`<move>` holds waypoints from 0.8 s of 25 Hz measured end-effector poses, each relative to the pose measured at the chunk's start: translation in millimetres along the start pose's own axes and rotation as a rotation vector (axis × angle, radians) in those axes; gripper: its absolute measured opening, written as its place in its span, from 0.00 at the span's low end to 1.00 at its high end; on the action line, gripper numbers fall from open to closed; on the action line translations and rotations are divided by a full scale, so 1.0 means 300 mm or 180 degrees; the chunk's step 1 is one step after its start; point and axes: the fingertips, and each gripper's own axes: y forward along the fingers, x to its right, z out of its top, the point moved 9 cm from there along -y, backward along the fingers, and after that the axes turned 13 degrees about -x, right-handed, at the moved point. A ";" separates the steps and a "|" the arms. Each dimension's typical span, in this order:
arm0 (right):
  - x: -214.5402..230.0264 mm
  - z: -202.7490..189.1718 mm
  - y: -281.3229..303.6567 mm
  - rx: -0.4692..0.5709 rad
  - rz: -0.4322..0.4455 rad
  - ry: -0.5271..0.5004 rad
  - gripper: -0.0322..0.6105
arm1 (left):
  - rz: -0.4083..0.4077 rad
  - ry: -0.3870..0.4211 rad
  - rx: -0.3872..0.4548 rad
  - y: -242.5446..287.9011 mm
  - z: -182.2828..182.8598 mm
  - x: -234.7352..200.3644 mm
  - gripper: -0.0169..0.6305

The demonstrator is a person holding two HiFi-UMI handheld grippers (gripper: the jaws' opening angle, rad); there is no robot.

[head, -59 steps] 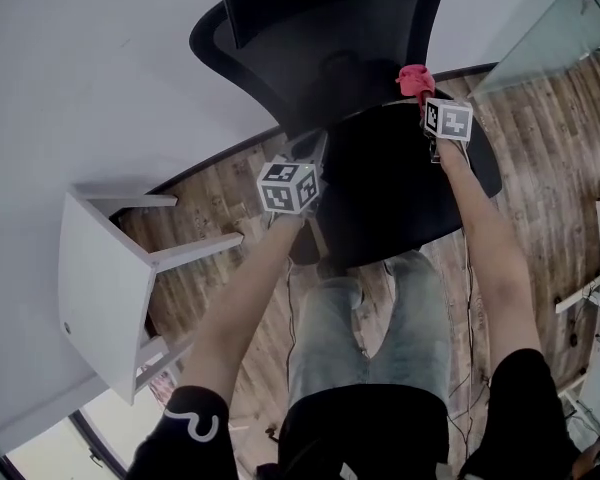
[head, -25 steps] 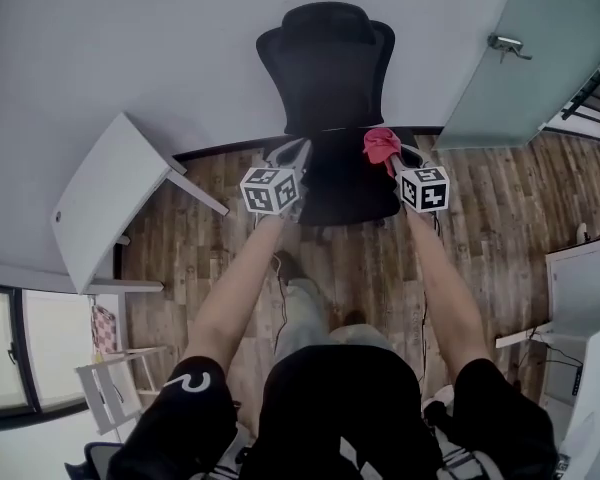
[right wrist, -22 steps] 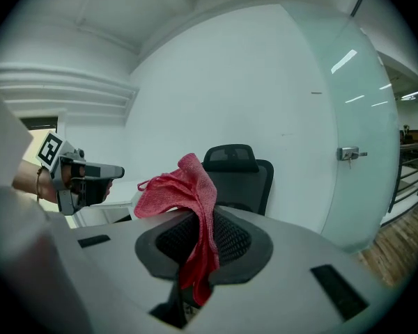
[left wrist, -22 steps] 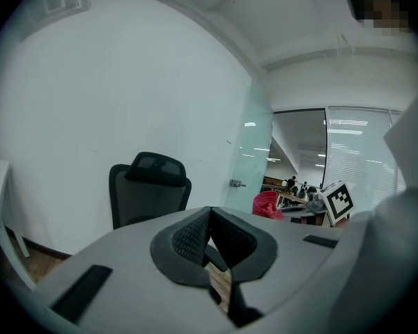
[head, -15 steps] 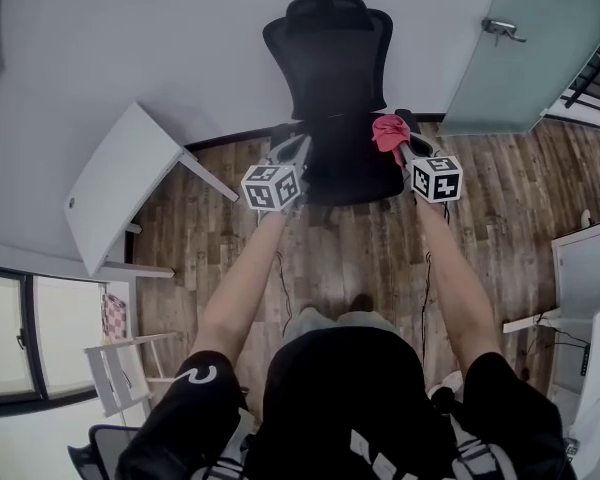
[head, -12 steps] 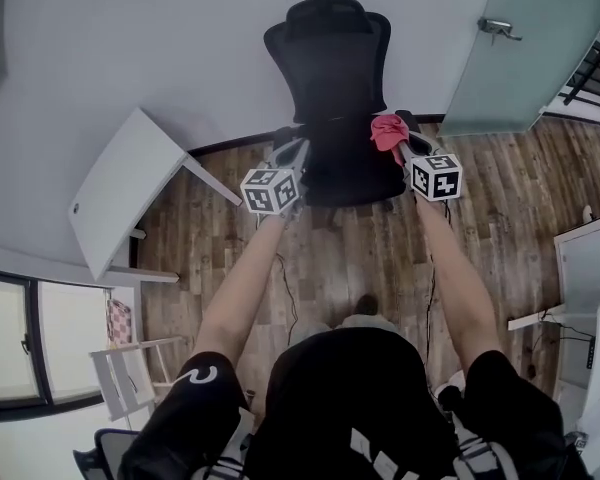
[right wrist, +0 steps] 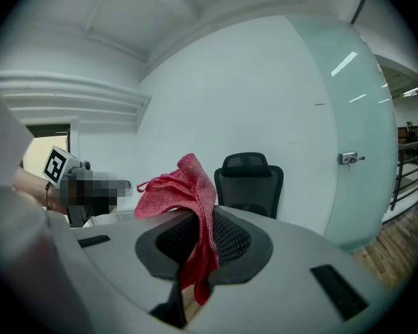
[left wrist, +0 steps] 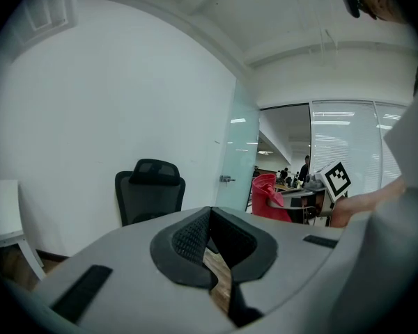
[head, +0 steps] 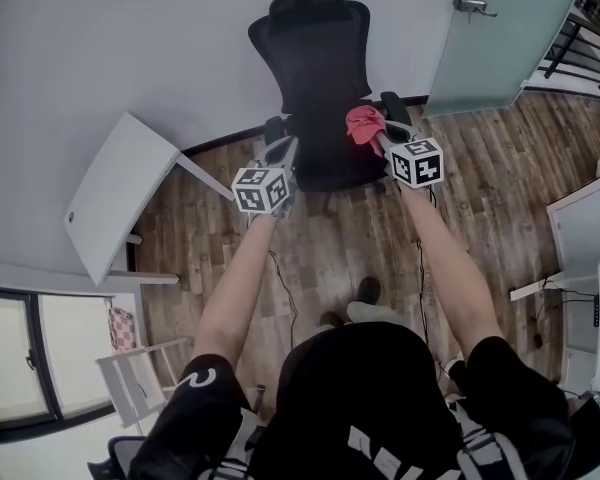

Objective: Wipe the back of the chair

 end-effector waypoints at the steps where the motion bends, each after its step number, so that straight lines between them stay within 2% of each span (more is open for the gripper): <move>1: -0.014 -0.005 -0.008 -0.0006 0.0003 -0.0007 0.15 | -0.0015 0.0006 -0.0008 -0.007 -0.009 0.008 0.07; 8: -0.065 -0.029 -0.075 -0.0011 0.0004 -0.0055 0.15 | -0.0066 0.0017 -0.0064 -0.051 -0.066 0.075 0.06; 20: -0.066 -0.036 -0.187 0.0141 -0.0059 -0.0010 0.15 | -0.0174 0.0183 -0.0051 -0.087 -0.025 0.171 0.06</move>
